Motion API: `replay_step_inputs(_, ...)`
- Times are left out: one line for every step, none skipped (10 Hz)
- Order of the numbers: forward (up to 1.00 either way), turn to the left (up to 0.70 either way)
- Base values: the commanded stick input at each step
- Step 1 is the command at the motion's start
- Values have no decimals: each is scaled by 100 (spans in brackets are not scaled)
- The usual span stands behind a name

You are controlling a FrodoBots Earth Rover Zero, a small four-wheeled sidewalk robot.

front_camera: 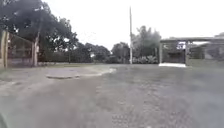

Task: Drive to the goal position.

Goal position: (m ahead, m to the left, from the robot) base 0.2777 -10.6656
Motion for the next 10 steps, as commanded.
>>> replay_step_inputs(70,-35)
replay_step_inputs(70,-35)
replay_step_inputs(70,-35)
replay_step_inputs(70,-35)
replay_step_inputs(70,-35)
replay_step_inputs(70,-23)
replay_step_inputs(70,0)
replay_step_inputs(70,0)
replay_step_inputs(70,0)
replay_step_inputs(70,0)
